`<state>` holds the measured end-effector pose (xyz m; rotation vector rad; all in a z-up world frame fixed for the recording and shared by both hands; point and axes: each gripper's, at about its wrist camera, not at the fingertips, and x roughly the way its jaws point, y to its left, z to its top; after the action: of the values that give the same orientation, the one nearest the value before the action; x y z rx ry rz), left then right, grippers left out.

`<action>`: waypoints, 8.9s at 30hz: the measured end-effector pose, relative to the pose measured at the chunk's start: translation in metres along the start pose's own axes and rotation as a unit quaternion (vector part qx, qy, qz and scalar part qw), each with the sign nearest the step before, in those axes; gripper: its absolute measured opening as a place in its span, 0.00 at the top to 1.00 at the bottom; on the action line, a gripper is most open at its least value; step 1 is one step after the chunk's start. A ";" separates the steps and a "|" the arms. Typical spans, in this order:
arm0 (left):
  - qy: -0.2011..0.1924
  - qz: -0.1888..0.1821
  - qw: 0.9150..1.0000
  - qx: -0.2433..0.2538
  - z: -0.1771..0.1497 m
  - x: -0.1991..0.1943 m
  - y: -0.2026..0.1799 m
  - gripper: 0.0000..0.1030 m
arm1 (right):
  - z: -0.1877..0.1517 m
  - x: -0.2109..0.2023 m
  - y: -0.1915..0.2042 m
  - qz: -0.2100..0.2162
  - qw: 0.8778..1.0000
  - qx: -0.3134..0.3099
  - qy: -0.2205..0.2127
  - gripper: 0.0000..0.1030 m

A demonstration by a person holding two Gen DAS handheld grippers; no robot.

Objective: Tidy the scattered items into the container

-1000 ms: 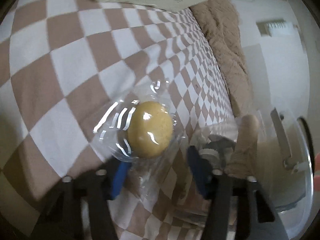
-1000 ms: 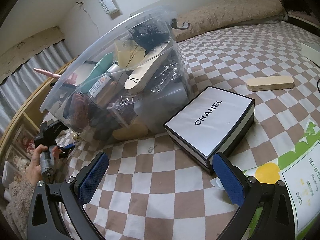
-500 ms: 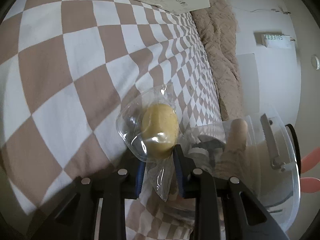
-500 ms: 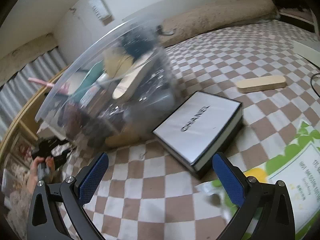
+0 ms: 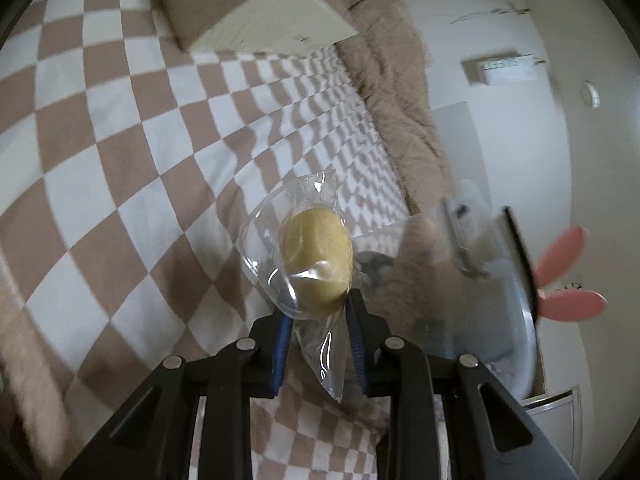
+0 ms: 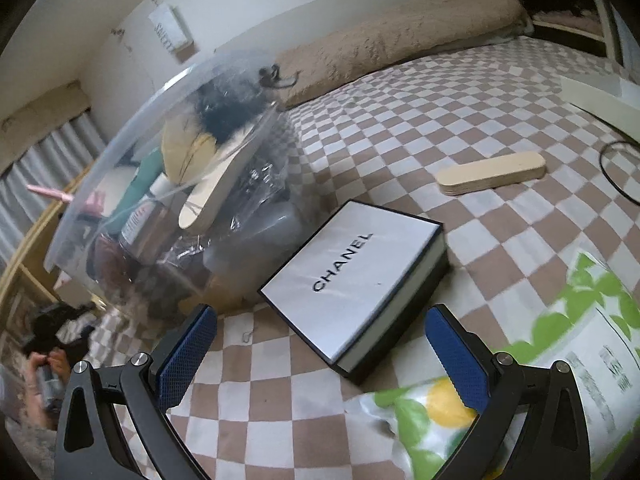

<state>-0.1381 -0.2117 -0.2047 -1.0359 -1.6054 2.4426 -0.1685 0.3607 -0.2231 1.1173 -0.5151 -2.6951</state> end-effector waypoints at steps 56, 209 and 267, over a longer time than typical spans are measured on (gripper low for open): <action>0.157 0.170 0.905 0.358 -0.150 0.060 -0.037 0.33 | 0.006 0.036 0.024 0.002 0.985 -0.070 0.155 0.40; 0.230 -0.021 0.919 0.318 -0.160 0.053 -0.074 0.01 | -0.071 -0.022 0.097 0.200 0.975 0.046 0.085 0.64; 0.184 0.096 0.761 0.615 -0.268 0.033 -0.089 0.00 | -0.039 -0.024 0.007 0.150 0.979 0.048 0.126 0.65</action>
<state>-0.0448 0.0571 -0.2125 -1.1939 0.3456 2.3476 -0.1231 0.3518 -0.2306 1.2691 -0.7101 -2.2542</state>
